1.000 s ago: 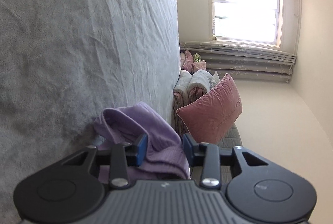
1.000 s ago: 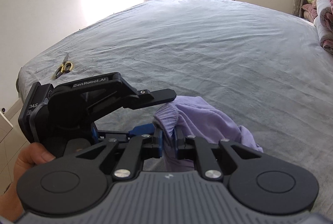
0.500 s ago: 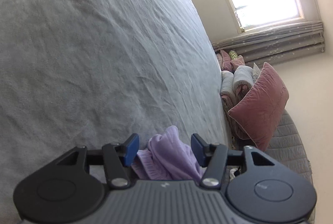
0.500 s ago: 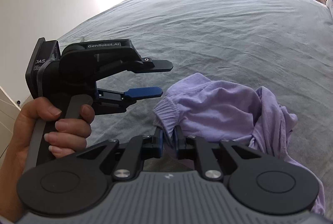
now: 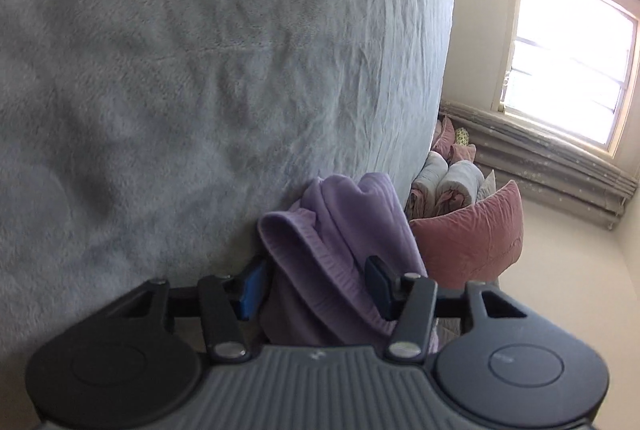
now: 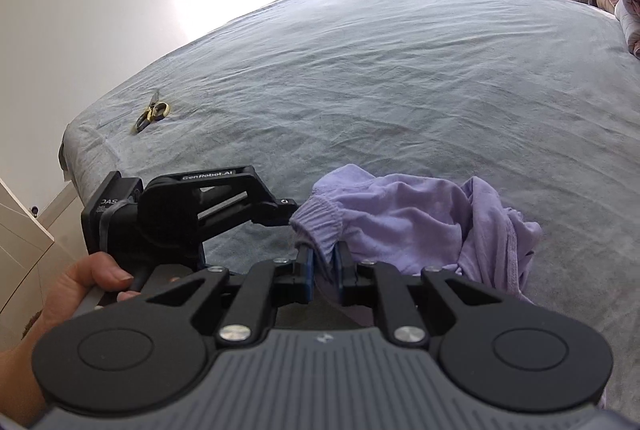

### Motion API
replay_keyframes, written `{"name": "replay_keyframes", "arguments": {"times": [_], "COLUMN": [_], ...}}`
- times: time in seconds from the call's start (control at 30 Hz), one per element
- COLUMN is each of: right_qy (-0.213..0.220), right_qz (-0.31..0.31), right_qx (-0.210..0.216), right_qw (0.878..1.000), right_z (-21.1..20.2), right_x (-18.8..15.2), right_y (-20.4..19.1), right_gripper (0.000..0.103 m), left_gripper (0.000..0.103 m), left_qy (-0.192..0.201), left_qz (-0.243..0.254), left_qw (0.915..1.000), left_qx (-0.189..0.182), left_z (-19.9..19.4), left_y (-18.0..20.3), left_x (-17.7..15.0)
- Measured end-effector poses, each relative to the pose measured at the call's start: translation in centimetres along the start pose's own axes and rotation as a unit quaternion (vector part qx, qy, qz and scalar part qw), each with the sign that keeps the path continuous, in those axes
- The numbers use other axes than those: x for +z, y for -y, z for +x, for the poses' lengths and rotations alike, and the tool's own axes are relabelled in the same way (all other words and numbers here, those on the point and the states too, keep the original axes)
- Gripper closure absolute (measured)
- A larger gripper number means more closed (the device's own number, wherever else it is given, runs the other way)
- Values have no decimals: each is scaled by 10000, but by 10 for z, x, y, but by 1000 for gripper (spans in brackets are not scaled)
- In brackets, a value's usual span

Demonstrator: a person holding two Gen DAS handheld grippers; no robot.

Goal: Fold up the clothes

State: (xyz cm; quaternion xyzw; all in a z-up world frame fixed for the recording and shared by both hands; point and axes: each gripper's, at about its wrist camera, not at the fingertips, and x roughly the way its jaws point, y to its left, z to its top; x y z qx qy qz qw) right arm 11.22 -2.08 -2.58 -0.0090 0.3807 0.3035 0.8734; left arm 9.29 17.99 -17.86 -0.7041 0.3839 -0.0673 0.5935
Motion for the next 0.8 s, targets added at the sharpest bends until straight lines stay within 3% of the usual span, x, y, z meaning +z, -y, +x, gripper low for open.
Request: {"name": "replay_keyframes", "arguments": {"times": [0.13,0.17,0.23,0.33,0.4,0.47,0.6,0.7,0.8], "right_qy": [-14,-31,-81,-155,-171,-177,-116,-22,103], "right_qz": [25,34,56,104,183,253,134,-152,-220], "right_qx": [6,17,67,179,334,521,913,700,180], "right_qw": [10000,10000,9999,9997,9991,9982,9957,9974,9995], "right_z": [-1,-1,1,4,9,15,25,30,31], "right_x": [-1,-2,-6,-10,-10,-9,3,11,15], "right_y": [1,1,0,-3,-7,-12,-35,-46,-34], "right_gripper": [90,90,90,90,90,93,94,94,85], "left_gripper": [78,89,99,99,99,99,99,99,99], "left_qy": [271,383,682,1280,1682,2075,2361,2498,2441], "left_qz": [-121,-35,276,1137,1766,2385,2938,3078,3073], "left_qw": [9995,9992,9971,9849,9693,9481,9250,9155,9161], "left_qx": [83,127,191,255,299,340,476,691,827], "left_z": [-3,-5,-12,-29,-41,-53,-64,-59,-61], "left_y": [-1,1,9,33,52,70,89,97,93], "left_x": [-3,-2,0,3,6,8,20,24,29]}}
